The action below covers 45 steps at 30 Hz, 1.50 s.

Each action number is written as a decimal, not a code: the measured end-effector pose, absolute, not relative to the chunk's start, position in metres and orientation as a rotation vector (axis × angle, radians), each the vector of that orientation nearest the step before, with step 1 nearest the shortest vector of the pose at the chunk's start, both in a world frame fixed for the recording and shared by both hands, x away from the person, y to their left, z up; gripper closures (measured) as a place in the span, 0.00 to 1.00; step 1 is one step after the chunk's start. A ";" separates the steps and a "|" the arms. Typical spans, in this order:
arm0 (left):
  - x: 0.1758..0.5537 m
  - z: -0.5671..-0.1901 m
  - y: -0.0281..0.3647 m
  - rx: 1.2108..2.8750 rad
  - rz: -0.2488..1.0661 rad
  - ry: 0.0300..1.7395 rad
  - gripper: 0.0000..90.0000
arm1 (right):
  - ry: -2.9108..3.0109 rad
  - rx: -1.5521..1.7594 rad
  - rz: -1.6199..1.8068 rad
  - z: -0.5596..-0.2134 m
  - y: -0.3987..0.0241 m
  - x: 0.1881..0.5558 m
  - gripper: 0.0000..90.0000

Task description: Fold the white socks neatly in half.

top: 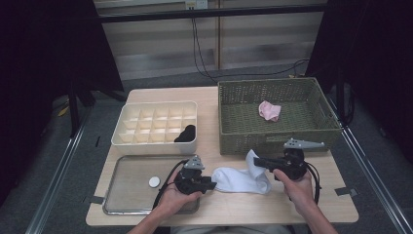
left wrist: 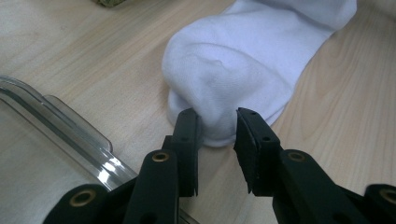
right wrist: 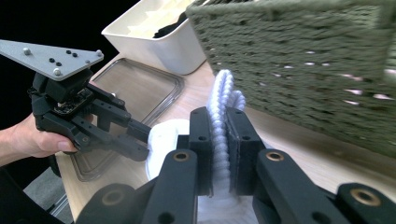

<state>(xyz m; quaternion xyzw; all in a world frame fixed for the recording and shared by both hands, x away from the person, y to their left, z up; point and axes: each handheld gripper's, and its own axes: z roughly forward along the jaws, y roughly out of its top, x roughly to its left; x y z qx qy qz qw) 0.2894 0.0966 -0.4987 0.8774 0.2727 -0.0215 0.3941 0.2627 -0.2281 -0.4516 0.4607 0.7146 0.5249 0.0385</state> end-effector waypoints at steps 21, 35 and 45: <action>0.290 -0.499 0.097 2.225 -0.065 0.689 0.75 | 2.335 1.395 1.530 -0.472 -0.178 0.285 0.88; 0.291 -0.492 0.104 2.196 -0.048 0.696 0.70 | 2.373 1.358 1.545 -0.476 -0.176 0.279 0.71; 0.297 -0.479 0.105 2.135 -0.037 0.682 0.77 | 2.467 1.353 1.408 -0.495 -0.157 0.283 0.65</action>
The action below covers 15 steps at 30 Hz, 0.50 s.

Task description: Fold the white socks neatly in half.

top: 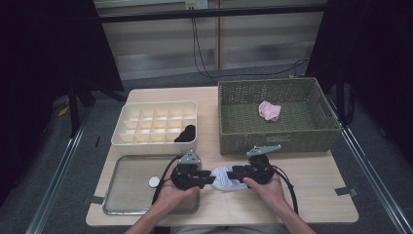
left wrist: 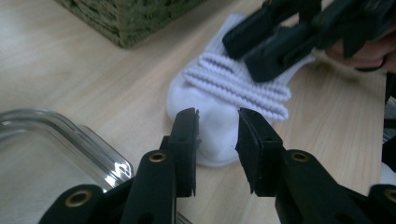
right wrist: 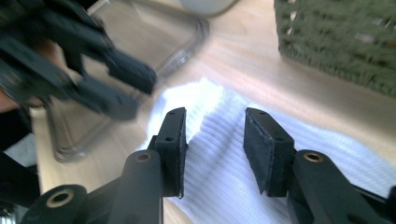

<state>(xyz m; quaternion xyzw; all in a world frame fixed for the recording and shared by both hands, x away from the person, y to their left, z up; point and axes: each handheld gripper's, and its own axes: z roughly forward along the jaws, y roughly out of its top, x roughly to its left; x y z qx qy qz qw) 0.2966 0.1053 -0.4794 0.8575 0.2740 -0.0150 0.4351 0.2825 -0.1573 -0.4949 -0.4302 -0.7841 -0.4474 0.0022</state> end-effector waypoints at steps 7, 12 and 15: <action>0.297 -0.490 0.089 2.179 -0.087 0.635 0.83 | -2.556 -1.381 -1.348 -0.500 -0.150 0.280 0.85; 0.296 -0.499 0.086 2.216 -0.082 0.647 0.84 | -2.503 -1.388 -1.368 -0.499 -0.154 0.282 0.94; 0.295 -0.499 0.085 2.223 -0.070 0.650 0.84 | -2.447 -1.371 -1.424 -0.494 -0.156 0.281 0.94</action>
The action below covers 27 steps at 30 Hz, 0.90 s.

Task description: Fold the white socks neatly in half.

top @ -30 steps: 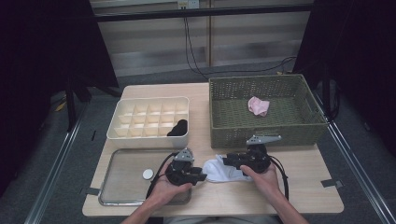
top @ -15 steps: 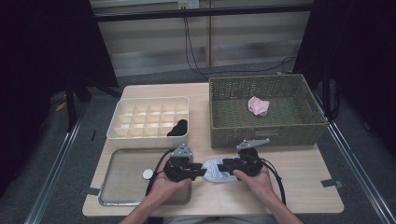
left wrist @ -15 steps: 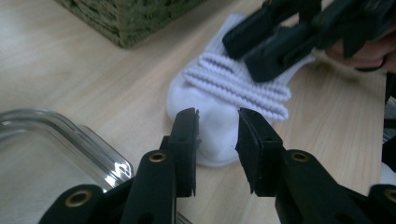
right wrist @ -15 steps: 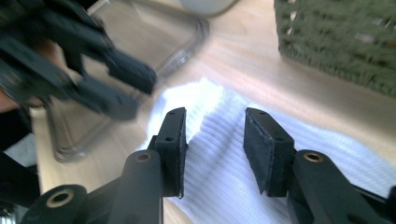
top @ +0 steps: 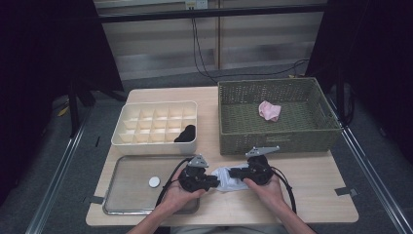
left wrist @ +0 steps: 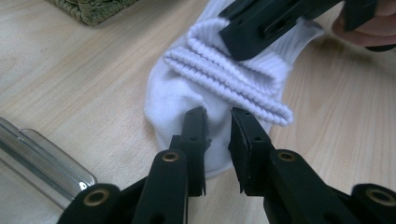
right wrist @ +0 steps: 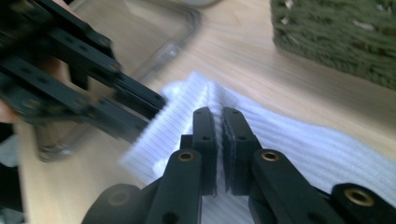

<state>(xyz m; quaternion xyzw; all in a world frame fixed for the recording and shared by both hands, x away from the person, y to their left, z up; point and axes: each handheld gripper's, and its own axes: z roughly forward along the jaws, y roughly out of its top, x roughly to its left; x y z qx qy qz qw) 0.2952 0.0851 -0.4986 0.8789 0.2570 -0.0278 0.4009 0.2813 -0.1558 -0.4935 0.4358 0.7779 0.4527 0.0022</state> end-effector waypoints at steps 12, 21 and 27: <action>0.292 -0.499 0.083 2.218 -0.061 0.651 0.84 | 2.461 1.329 1.514 -0.485 -0.146 0.279 0.94; 0.290 -0.498 0.085 2.227 -0.091 0.641 0.81 | 2.505 1.349 1.418 -0.505 -0.144 0.281 0.93; 0.289 -0.495 0.088 2.215 -0.105 0.640 0.77 | 2.499 1.345 1.435 -0.504 -0.145 0.281 0.84</action>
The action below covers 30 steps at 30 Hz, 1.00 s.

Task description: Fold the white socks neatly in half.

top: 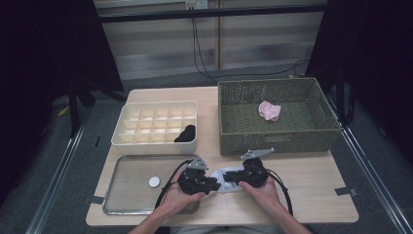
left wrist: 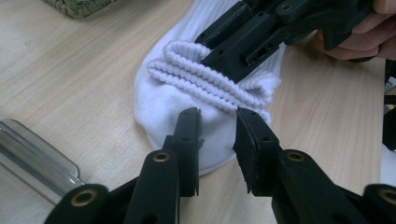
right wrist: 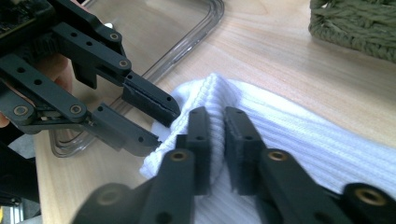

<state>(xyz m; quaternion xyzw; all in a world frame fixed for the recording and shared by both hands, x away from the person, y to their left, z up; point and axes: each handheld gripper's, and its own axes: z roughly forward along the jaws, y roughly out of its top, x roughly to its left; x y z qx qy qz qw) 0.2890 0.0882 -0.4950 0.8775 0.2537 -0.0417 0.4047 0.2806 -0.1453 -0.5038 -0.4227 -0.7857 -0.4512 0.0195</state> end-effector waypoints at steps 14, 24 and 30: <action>0.294 -0.478 0.092 2.186 -0.074 0.632 0.73 | -2.405 -1.379 -1.487 -0.481 -0.177 0.274 0.64; 0.299 -0.472 0.087 2.171 -0.068 0.633 0.74 | -2.405 -1.483 -1.441 -0.481 -0.212 0.268 0.65; 0.300 -0.466 0.081 2.153 -0.061 0.618 0.74 | -2.383 -1.518 -1.464 -0.484 -0.223 0.264 0.66</action>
